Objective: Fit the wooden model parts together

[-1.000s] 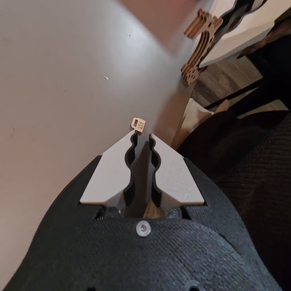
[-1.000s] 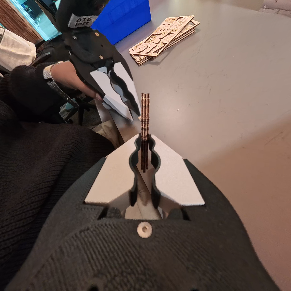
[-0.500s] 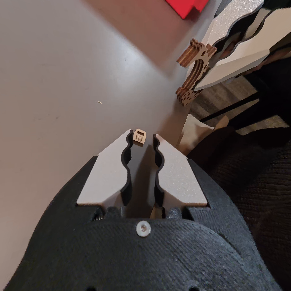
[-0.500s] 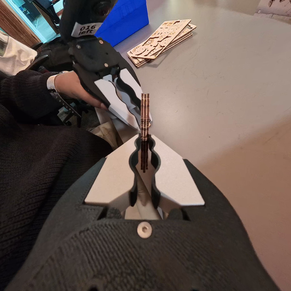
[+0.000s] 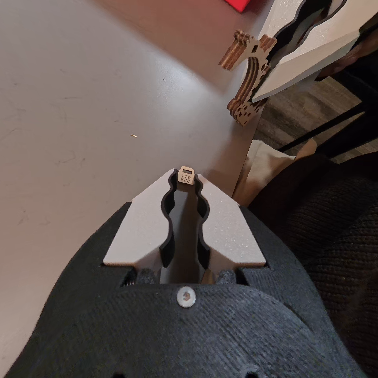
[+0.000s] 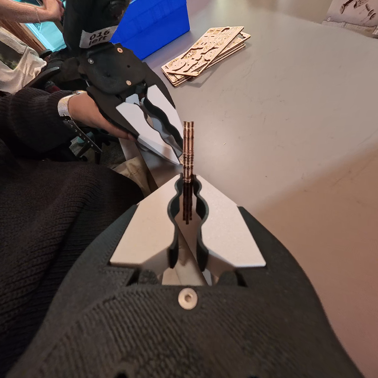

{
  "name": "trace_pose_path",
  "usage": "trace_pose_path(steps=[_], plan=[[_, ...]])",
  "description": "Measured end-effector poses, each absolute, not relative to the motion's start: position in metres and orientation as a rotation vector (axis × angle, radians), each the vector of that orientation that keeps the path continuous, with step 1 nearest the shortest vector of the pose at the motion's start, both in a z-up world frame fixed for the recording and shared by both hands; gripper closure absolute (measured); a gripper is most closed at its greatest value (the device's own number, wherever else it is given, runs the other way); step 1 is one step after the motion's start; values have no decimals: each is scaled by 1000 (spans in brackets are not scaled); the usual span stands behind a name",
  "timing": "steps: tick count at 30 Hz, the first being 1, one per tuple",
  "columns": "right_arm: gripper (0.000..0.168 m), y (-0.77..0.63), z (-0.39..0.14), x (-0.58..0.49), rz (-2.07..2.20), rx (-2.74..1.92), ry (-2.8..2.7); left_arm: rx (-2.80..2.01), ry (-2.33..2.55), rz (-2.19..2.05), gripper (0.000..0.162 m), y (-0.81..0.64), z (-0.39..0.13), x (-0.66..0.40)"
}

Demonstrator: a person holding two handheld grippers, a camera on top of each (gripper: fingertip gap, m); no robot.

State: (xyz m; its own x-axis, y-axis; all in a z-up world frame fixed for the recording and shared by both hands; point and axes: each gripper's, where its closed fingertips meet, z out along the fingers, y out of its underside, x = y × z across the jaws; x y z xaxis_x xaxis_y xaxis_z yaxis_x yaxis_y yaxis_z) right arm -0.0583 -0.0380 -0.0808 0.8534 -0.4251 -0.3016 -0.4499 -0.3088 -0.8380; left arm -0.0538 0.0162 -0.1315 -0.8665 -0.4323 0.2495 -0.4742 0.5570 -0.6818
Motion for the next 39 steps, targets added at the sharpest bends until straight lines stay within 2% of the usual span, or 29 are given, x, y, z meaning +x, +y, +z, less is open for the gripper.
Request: trace_pose_path(steps=[9, 18, 29, 39], plan=[[161, -39, -82, -57, 25, -1941, 646, 828, -2437, 1525, 147, 18, -95, -46], [161, -24, -75, -78, 40, -1945, 456, 597, -2040, 1904, 148, 18, -25, -63], [161, -11, -51, -87, 94, -1779, 340, 476, -2026, 1914, 148, 11, -10, -84], [161, -4, -56, -99, 68, -1829, 262, 437, -2025, 1898, 148, 8, -10, -91]])
